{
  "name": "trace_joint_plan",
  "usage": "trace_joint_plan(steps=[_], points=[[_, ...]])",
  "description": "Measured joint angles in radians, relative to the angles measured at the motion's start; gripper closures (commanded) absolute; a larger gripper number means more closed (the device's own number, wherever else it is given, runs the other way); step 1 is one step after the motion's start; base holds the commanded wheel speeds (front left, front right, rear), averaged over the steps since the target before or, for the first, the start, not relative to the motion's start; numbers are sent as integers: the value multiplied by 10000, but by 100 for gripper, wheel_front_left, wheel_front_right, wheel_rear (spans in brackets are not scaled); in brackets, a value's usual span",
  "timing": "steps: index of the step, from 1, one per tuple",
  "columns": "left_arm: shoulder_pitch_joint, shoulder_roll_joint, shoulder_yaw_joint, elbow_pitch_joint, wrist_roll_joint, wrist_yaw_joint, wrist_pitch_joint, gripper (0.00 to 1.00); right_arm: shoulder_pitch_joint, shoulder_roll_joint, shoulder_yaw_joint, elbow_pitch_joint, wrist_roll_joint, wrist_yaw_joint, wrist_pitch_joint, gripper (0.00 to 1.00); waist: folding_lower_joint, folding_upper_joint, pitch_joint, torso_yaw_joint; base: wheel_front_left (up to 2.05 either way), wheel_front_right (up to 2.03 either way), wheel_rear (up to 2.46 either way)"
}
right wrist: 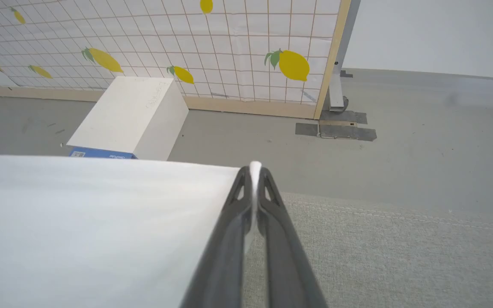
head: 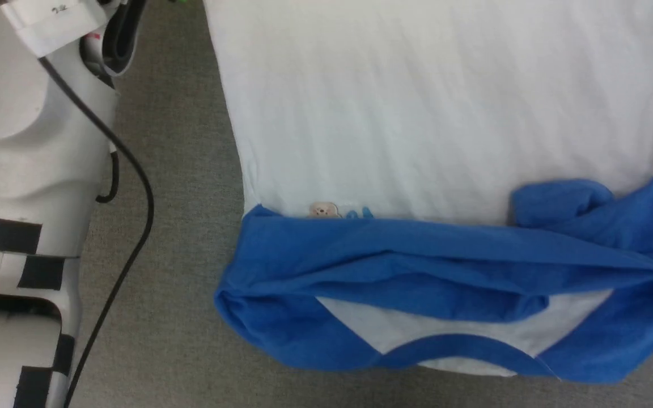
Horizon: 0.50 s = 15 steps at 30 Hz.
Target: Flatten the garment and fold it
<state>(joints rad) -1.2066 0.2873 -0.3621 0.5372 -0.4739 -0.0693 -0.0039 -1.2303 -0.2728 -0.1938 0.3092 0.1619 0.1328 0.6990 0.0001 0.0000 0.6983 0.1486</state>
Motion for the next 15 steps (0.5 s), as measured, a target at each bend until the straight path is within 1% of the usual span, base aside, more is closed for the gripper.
trace_joint_plan(steps=[4,7,10,13,15], points=[[268,159,-15,-360,-17,-127,-460,100,431,-219,236,-316,775,0,-326,100,0,0,-492,-177,0,0,0],[969,337,-19,-917,-153,-255,-773,100,1182,-405,349,-834,1498,-2,-399,100,0,0,-901,-290,0,0,0],[2088,625,-12,-1743,-435,-301,-1020,100,2216,-554,433,-1605,2090,0,-368,100,-1,0,-1340,-402,0,0,0],[3562,986,42,-2966,-612,-301,-1279,100,3539,-596,334,-2512,2637,-2,-290,100,-1,0,-1846,-525,0,0,0],[4530,1198,23,-3756,-604,-173,-1377,100,4390,-546,174,-3028,2920,-2,-238,100,-1,0,-2158,-590,0,0,0]])
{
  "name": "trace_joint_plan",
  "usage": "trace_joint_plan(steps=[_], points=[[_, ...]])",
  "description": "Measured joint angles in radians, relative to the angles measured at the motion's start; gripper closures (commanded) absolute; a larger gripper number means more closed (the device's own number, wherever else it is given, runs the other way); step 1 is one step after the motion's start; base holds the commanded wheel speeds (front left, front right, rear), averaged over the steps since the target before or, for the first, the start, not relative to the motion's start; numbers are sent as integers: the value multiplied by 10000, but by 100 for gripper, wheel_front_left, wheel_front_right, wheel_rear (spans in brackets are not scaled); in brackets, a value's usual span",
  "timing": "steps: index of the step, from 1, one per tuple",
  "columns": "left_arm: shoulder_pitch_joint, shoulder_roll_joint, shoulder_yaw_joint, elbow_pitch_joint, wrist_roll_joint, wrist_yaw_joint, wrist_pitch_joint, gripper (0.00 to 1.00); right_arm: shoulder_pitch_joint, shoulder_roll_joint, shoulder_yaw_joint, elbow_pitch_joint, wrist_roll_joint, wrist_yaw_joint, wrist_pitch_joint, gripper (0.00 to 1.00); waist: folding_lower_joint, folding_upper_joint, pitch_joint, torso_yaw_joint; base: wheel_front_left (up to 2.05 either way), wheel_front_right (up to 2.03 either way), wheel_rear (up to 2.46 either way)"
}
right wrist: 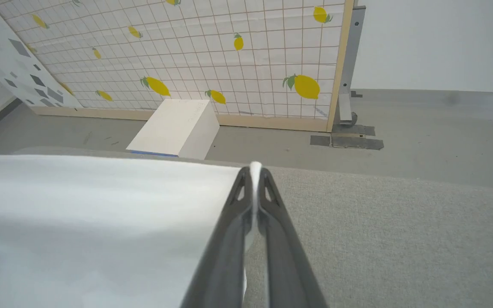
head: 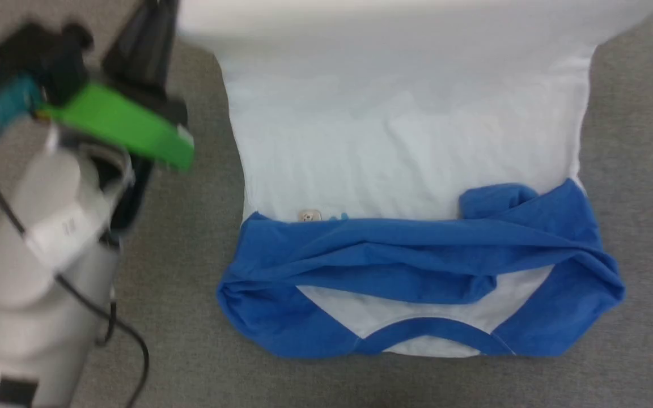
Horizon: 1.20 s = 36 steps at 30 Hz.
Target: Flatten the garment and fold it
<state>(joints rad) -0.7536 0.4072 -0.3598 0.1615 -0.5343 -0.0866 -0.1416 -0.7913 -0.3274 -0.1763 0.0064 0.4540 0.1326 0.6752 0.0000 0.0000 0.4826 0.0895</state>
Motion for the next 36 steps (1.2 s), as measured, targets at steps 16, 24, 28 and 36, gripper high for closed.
trace_joint_plan(steps=[16,24,28,36], points=[[6582,834,-1030,-3327,922,1375,-809,100,6965,1941,-1400,-2602,1032,0,-654,100,-1,0,-2565,-196,0,0,0],[8108,784,-1666,-2880,1310,1494,-1028,100,9184,2608,-1824,-2456,1373,-2,-1461,100,-1,0,-3122,-144,0,0,0],[8674,589,-2102,-1814,1256,1264,-1076,76,9804,2746,-1712,-2048,1367,-2,-1948,100,0,0,-3280,-169,0,0,0],[8519,-213,-1795,-589,1183,1175,-1116,0,9998,2765,-1358,-1530,1338,-4,-2418,0,-1,0,-3420,-94,0,0,0]])
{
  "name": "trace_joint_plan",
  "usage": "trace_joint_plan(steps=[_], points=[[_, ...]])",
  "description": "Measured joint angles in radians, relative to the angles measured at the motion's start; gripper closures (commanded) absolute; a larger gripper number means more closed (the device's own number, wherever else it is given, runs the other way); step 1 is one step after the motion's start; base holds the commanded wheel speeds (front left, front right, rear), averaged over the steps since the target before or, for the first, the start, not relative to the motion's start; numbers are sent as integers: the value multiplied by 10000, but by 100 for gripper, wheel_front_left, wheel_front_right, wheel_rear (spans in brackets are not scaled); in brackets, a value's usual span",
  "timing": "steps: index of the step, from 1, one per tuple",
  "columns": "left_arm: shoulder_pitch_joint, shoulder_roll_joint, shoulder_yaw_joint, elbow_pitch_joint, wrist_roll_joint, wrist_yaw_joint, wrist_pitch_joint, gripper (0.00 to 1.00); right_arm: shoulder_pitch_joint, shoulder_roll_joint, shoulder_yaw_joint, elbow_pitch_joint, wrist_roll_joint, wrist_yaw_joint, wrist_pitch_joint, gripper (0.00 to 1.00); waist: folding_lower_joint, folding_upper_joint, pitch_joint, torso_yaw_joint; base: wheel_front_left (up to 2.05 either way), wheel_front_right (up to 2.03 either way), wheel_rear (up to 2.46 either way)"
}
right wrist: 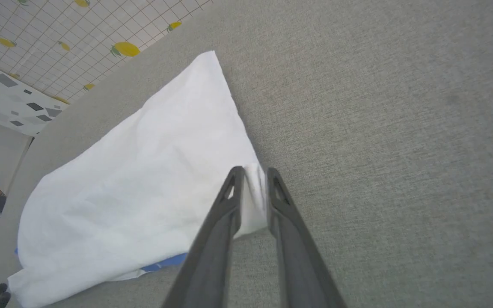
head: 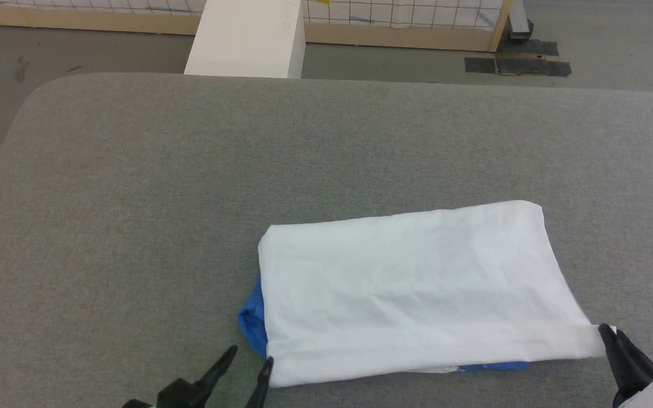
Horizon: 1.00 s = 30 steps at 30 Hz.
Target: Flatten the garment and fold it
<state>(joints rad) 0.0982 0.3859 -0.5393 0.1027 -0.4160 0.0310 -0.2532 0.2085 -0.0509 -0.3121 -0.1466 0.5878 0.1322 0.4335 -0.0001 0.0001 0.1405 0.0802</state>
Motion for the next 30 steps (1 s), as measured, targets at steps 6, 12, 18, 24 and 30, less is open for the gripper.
trace_joint_plan(steps=[6,12,18,24,30], points=[[-58,-648,1661,-980,-418,194,-38,0,-6,2,-27,-608,35,0,201,0,0,0,-74,141,0,0,0],[147,-1918,4027,-3315,575,849,-48,0,-761,-407,-165,-1267,-817,0,978,0,0,0,108,306,0,0,0],[244,-2406,4079,-3697,1325,826,-48,0,-1555,-859,328,-608,-1662,0,1714,0,0,0,480,464,0,0,0],[225,-2690,4080,-3611,1509,602,-48,0,-2106,-1262,761,288,-2046,0,2445,0,0,0,901,728,0,0,0],[144,-2899,4033,-3467,1613,355,-48,0,-2302,-1572,763,1028,-2092,0,2738,0,0,0,1284,1084,0,0,0]])
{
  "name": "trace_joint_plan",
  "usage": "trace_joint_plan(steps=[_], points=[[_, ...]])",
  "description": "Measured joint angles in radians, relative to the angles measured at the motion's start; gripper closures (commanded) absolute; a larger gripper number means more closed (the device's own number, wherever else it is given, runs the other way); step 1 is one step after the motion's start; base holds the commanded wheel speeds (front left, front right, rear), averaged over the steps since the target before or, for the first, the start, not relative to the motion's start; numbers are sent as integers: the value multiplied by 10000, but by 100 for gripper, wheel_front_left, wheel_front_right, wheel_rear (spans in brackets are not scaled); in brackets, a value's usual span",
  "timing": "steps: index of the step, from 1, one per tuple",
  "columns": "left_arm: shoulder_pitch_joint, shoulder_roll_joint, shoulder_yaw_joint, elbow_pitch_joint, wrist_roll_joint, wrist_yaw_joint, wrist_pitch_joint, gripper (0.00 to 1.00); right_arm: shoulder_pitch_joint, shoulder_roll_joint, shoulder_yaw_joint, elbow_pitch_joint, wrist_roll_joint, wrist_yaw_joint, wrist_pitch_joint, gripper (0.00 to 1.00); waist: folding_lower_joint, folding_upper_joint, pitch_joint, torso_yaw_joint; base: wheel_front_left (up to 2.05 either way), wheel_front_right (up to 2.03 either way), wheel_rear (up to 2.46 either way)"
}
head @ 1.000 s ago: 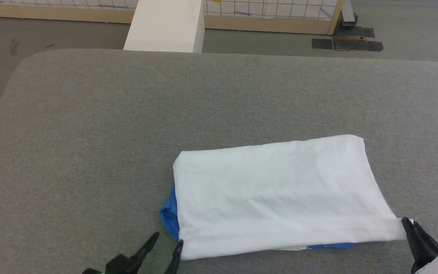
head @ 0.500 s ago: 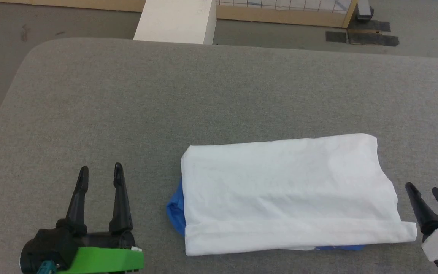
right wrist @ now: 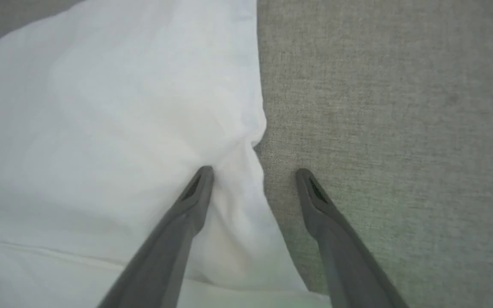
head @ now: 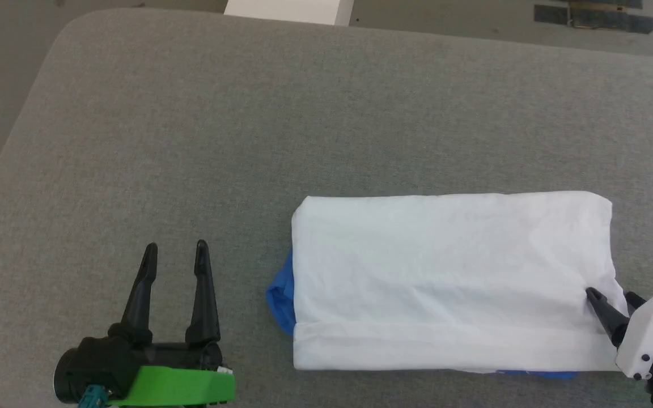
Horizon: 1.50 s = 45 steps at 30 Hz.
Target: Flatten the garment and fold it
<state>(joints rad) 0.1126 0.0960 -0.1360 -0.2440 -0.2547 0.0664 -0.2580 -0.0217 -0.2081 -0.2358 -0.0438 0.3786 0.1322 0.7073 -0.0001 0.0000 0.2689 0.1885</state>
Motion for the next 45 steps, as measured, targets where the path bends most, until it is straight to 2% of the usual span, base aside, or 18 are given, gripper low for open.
trace_joint_plan(steps=[3,4,5,6,7,12,17,22,27,32,37,38,45], points=[[-76,-54,36,48,12,-92,0,0,-42,-119,169,109,286,-4,222,0,0,0,191,177,0,0,0],[-99,-65,40,69,13,-134,2,0,-53,-178,255,111,370,-6,307,24,0,0,232,225,0,0,0],[-115,-79,54,86,13,-157,2,0,-83,-313,343,109,474,-6,407,59,0,0,273,279,0,0,0],[-115,-90,65,102,15,-196,2,0,-111,-378,357,128,552,-4,426,87,0,0,307,330,0,0,0],[-117,-100,79,130,17,-224,2,0,-142,-416,389,151,569,-6,439,100,0,0,329,375,0,0,0],[-117,-153,196,334,127,-311,0,0,-353,-253,531,500,537,-4,261,100,0,0,172,464,0,0,0],[-81,-215,301,454,176,-401,2,0,-396,94,128,972,516,-4,-161,100,0,0,-277,408,0,0,0],[182,-224,443,533,174,-479,0,0,-385,184,-995,1250,299,2,-391,100,0,0,-832,261,0,0,0],[378,-230,456,610,169,-560,0,0,-141,-192,-2441,1227,-79,2,-387,100,0,0,-1261,58,0,0,0],[493,-244,424,685,157,-581,0,0,40,-372,-3028,865,-253,0,-171,100,0,0,-1502,-157,0,0,0],[552,-261,393,731,88,-635,0,0,8,-318,-2201,-69,-176,-2,431,100,0,0,-1639,-366,0,0,0],[550,-270,337,744,36,-654,0,0,-163,-176,-1325,-568,48,-2,792,100,0,0,-1644,-450,0,0,0],[538,-320,263,802,-144,-652,2,0,-744,516,794,-1246,385,0,1584,100,1,0,-1606,-350,0,0,0]])
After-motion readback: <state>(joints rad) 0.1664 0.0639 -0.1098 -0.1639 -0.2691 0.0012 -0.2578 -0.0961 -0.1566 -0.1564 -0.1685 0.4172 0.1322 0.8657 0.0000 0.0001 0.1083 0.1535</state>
